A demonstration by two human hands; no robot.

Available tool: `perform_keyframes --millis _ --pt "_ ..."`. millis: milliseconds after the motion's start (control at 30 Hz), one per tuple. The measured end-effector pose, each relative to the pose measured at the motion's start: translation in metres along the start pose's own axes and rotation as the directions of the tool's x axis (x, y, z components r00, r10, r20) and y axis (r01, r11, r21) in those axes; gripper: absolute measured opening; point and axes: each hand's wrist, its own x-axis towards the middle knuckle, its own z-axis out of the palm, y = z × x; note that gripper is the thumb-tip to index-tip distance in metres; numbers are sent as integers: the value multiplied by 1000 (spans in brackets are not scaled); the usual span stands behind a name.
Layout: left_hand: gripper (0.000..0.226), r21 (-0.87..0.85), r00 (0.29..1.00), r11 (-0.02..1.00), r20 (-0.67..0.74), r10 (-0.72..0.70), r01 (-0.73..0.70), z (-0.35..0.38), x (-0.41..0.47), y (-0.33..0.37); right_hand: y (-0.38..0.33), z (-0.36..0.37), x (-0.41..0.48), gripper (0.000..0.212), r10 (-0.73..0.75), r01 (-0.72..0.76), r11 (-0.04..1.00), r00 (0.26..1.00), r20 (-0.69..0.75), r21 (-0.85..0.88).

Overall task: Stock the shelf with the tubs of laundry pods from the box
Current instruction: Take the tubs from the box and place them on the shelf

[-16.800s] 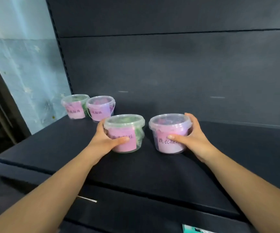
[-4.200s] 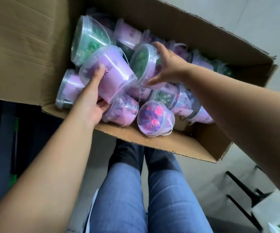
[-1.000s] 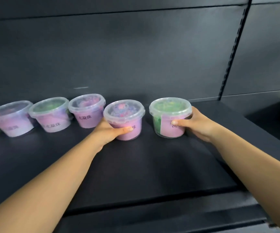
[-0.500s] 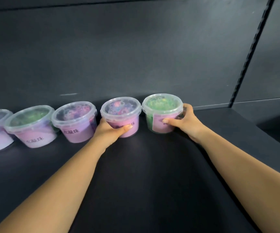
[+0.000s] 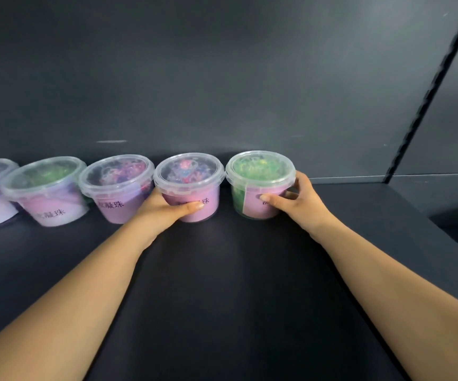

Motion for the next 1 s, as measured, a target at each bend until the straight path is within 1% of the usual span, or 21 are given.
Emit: perform_keyframes --millis 100,167,233,300,367,400,467,500,533,567,600,667,733,800,867,933,1000 --pt "71 -36 1000 999 2 -7 7 -1 -5 3 -5 7 -5 71 41 -41 999 999 -27 3" --pt "74 -17 999 1000 -40 -25 24 1 -9 5 -8 12 -9 71 80 -81 997 994 -71 -18" --pt "70 28 995 998 -85 -55 58 2 -21 10 -10 16 -16 68 123 -134 988 982 -143 -73" --pt "67 -5 994 995 -50 -101 100 0 -35 11 -14 16 -27 55 166 -185 977 971 -170 -102" --pt "62 -64 989 987 24 -145 146 -5 -58 15 -22 16 -48 33 192 -202 976 975 -115 -80" --pt "53 -71 990 989 69 -124 129 -10 -72 18 -28 17 -63 23 183 -189 980 979 -87 -67" --pt "26 -44 988 997 147 -56 63 -21 -103 27 -45 18 -104 18 107 -112 989 992 -63 -92" --pt "14 -29 983 999 183 -25 31 -26 -118 33 -54 18 -125 14 58 -66 989 996 -68 -131" --pt "7 -8 973 1000 232 13 -11 -31 -135 38 -62 18 -151 9 17 -34 982 996 -92 -186" --pt "6 13 955 998 292 51 -57 -37 -153 40 -70 19 -181 7 -18 -12 968 993 -116 -249" --pt "5 34 929 994 360 86 -105 -41 -171 43 -75 19 -212 10 -49 5 952 989 -136 -307" --pt "11 27 866 980 473 162 -198 -47 -206 46 -81 23 -273 14 -64 1 900 989 -130 -437" --pt "7 -33 798 964 553 237 -263 -45 -236 41 -77 28 -330 15 -26 -54 822 991 -132 -567" --pt "11 -42 738 942 609 289 -333 -34 -266 37 -70 31 -380 22 6 -126 736 984 -180 -665" --pt "5 -19 683 912 656 321 -411 -17 -295 35 -62 28 -421 27 24 -207 661 967 -255 -721" --pt "10 9 601 865 722 342 -502 3 -325 28 -53 23 -465 28 50 -301 601 939 -341 -741" --pt "14 48 524 804 781 340 -593 24 -351 18 -41 16 -506 29 90 -400 564 899 -428 -722"
